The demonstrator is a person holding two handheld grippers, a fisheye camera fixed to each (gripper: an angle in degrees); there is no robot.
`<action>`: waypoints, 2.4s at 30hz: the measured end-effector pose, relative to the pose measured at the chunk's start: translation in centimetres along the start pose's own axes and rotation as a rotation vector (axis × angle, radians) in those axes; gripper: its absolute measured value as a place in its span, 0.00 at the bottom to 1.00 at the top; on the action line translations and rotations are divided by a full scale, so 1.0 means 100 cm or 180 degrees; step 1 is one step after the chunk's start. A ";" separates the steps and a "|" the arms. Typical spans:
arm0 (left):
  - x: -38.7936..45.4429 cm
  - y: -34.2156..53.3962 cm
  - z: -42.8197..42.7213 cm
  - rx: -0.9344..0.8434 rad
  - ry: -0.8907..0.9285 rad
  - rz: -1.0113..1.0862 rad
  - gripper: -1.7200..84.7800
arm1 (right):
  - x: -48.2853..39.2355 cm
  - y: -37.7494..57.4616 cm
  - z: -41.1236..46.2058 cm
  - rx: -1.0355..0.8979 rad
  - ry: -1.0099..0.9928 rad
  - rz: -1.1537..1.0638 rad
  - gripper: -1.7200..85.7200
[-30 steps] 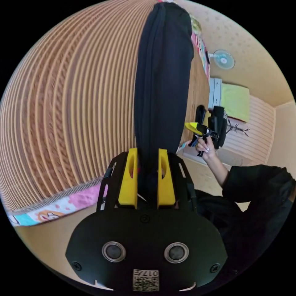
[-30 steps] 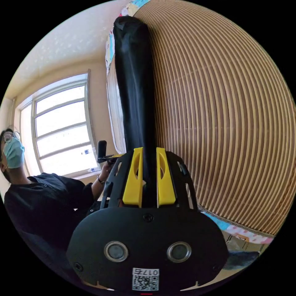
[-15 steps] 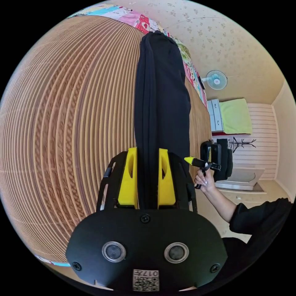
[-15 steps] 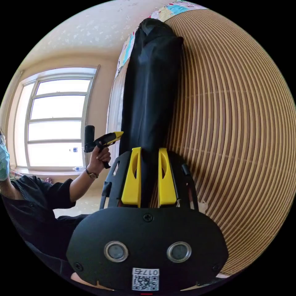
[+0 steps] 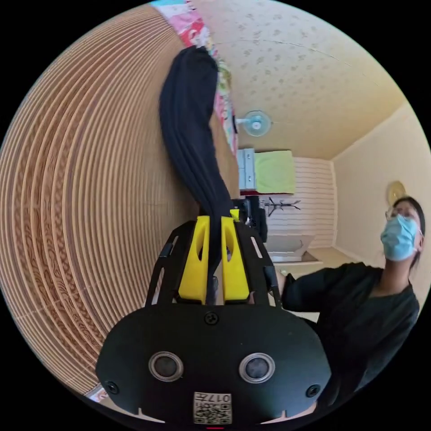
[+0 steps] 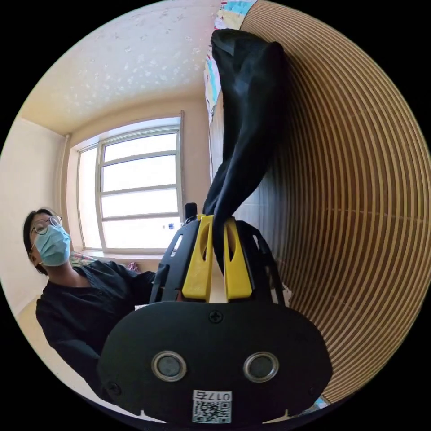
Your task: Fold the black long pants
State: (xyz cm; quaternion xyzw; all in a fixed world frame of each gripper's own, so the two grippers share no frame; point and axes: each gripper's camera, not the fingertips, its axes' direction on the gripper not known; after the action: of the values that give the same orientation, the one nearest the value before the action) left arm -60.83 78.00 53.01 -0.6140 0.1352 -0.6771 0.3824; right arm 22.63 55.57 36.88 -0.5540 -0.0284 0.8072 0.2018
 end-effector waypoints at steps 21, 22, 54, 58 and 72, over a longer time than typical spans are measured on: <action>0.458 0.017 -0.109 0.0603 0.0118 0.2316 0.08 | -0.407 -0.020 -0.011 -0.0014 0.0540 -0.1883 0.02; 0.445 -0.003 -0.103 0.0612 -0.0094 0.2047 0.08 | -0.387 -0.045 -0.006 -0.0037 0.0638 -0.1558 0.02; 0.073 0.085 -0.016 -0.0355 -0.1568 -0.1194 0.08 | 0.039 -0.108 0.095 -0.0667 0.1973 0.0740 0.13; 0.079 0.101 -0.050 -0.0137 -0.1621 -0.1246 0.08 | 0.017 -0.156 0.176 -0.0739 0.1989 0.0353 0.12; 0.030 0.191 -0.121 0.0867 -0.1340 -0.2208 0.07 | 0.024 -0.188 0.553 -0.2375 0.1225 0.0593 0.12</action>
State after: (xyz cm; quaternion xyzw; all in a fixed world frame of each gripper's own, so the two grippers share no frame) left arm -65.24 59.69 40.16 -0.6918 -0.2510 -0.6372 0.2288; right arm -22.65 83.48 61.08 -0.7297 -0.2300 0.6383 -0.0845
